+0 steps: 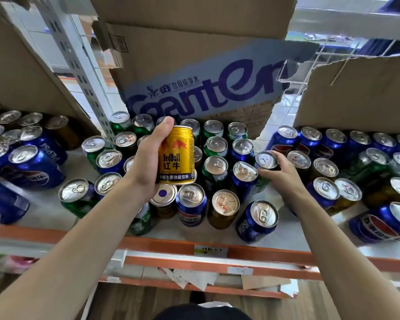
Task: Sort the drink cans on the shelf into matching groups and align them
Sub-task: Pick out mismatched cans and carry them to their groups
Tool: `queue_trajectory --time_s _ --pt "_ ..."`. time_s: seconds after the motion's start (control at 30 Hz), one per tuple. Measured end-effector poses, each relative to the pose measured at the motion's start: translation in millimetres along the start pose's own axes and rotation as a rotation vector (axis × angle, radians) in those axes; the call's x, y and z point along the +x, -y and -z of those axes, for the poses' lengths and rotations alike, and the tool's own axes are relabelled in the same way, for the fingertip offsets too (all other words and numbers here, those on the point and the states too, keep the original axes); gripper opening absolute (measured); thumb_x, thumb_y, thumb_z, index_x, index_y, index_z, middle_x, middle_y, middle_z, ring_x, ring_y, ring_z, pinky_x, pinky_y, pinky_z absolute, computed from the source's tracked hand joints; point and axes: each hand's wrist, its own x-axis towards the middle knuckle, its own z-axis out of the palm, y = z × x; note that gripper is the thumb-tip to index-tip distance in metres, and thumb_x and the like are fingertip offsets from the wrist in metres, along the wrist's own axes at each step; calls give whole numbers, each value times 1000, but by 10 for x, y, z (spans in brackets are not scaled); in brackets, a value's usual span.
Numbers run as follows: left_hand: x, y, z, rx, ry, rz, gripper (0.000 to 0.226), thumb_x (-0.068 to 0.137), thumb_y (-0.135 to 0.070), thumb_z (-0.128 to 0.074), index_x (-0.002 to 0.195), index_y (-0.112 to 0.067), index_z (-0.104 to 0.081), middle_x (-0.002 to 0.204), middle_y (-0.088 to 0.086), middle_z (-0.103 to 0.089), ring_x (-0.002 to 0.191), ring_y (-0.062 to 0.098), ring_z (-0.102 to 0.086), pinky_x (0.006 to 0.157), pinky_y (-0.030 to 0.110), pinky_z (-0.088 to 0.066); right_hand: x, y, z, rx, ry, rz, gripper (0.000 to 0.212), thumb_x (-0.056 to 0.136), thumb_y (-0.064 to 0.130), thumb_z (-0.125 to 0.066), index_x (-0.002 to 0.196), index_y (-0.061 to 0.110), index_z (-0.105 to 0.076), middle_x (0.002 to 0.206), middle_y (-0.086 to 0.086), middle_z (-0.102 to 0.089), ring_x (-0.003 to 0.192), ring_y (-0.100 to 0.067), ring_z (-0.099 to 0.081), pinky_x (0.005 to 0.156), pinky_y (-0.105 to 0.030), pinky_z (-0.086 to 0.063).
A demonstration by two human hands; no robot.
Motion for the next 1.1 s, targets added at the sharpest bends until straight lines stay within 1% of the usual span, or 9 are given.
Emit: queue_trajectory --time_s 0.1,0.2,0.27,0.37,0.5,0.57,0.8,0.93,1.1 --pt "24 21 -10 10 30 15 37 95 -51 -48 92 -22 -69 77 3 -74 72 21 -72 67 36 -61 -49 71 23 -70 49 1 63 84 19 -69 141 26 -45 136 -4 -56 119 -17 -54 105 -43 -46" --pt "32 -5 16 53 26 -18 40 89 -51 -53 98 -14 -65 79 4 -73 73 21 -72 63 34 -60 -180 291 -15 -324 5 216 74 77 36 -57 147 28 -38 146 -2 -46 135 -20 -37 111 -49 -35" --pt "40 -30 96 85 -15 -44 43 86 -52 -63 101 -12 -64 87 8 -71 82 26 -72 69 38 -60 -255 512 -128 -488 -13 402 71 79 43 -51 147 28 -40 147 -1 -46 138 -20 -32 113 -51 -31" --pt "8 -90 289 114 -80 -84 40 78 -50 -69 99 -16 -67 95 7 -72 89 25 -72 76 40 -60 -318 850 -442 -583 17 561 69 85 51 -48 149 24 -39 151 1 -44 142 -18 -28 117 -45 -28" --pt "-100 -247 655 200 -143 -204 31 74 -47 -81 95 -27 -70 93 -4 -75 91 13 -72 78 30 -59 -427 1173 -1000 -597 158 704 70 87 51 -48 151 24 -36 153 3 -41 142 -12 -27 111 -28 -22" --pt "-162 -323 874 244 -187 -257 27 73 -41 -83 92 -27 -70 88 -9 -75 88 8 -71 75 26 -58 -488 1298 -1290 -597 227 765 71 87 51 -49 151 22 -37 153 3 -41 142 -12 -29 112 -27 -20" --pt "-327 -476 1948 429 -401 -338 57 64 -54 -85 108 -22 -68 97 -7 -73 90 4 -70 78 25 -57 -691 1701 -2307 -573 357 861 68 89 52 -52 150 26 -37 152 5 -42 143 -13 -30 115 -27 -22" --pt "-400 -624 2634 584 -450 -405 52 67 -54 -83 106 -23 -68 95 -10 -72 88 0 -68 75 17 -54 -797 1895 -2937 -558 399 867 62 92 47 -57 148 26 -40 152 4 -42 141 -13 -31 115 -27 -21" --pt "-402 -874 3516 711 -503 -434 46 71 -47 -84 104 -19 -68 92 -10 -69 82 -4 -64 68 9 -46 -899 2114 -3728 -582 391 896 73 84 60 -48 147 24 -44 152 3 -43 141 -16 -35 118 -34 -26"
